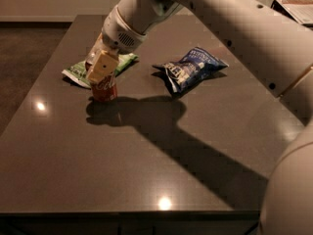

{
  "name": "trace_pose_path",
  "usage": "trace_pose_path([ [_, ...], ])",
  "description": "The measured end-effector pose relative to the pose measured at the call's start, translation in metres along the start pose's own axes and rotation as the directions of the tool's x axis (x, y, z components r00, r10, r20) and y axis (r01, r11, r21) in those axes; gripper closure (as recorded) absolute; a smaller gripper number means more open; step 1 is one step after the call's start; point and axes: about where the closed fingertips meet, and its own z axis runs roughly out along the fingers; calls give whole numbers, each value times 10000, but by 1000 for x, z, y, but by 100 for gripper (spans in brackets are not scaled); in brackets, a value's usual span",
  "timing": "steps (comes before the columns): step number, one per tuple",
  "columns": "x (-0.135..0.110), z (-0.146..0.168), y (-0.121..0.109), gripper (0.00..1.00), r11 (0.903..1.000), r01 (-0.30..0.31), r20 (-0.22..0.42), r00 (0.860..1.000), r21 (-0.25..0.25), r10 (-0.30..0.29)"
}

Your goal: Move coke can near green jalapeno chip bag

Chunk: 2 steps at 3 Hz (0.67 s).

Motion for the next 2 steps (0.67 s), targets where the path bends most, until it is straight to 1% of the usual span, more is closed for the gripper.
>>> trace_pose_path([
  [1, 8, 9, -11, 59, 9998, -199, 58, 9998, -27, 199],
  [2, 16, 15, -12, 36, 9990, -388, 201, 9990, -210, 392],
])
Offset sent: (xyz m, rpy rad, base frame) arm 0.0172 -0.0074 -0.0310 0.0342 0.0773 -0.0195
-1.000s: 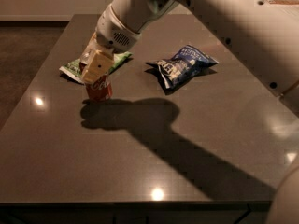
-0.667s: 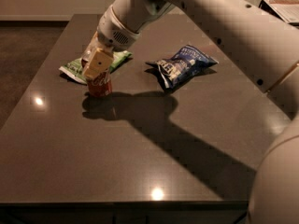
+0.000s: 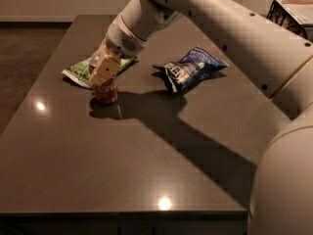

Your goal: Move coke can near green jalapeno chip bag

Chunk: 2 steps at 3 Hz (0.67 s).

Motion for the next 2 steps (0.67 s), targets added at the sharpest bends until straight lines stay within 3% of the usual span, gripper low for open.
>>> trace_pose_path([
  [1, -1, 2, 1, 12, 10000, 15, -4, 10000, -35, -15],
  [2, -1, 4, 1, 0, 10000, 26, -6, 10000, -67, -26],
])
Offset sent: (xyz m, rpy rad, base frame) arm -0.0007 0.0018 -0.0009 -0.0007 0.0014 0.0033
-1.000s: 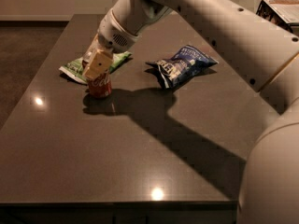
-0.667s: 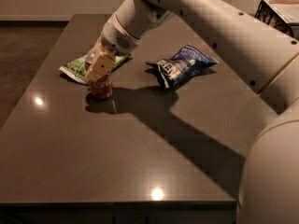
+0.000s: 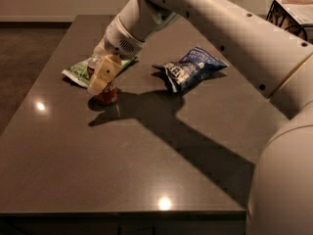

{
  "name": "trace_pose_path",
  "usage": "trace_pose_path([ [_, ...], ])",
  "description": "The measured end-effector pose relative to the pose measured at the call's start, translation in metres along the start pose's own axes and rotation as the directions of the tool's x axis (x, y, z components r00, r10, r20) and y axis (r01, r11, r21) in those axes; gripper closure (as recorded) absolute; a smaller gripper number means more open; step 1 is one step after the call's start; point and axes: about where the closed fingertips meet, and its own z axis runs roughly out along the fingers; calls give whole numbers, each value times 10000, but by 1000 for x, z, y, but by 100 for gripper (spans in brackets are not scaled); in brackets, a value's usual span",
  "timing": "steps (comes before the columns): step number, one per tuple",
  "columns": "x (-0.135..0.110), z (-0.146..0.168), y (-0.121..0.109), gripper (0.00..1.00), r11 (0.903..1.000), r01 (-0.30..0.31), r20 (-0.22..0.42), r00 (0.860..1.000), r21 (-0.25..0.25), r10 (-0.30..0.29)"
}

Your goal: Move coke can near green jalapeno chip bag

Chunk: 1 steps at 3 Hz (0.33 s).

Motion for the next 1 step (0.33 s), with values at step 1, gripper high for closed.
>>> trace_pose_path([
  [1, 0, 0, 0, 0, 10000, 0, 0, 10000, -1, 0],
])
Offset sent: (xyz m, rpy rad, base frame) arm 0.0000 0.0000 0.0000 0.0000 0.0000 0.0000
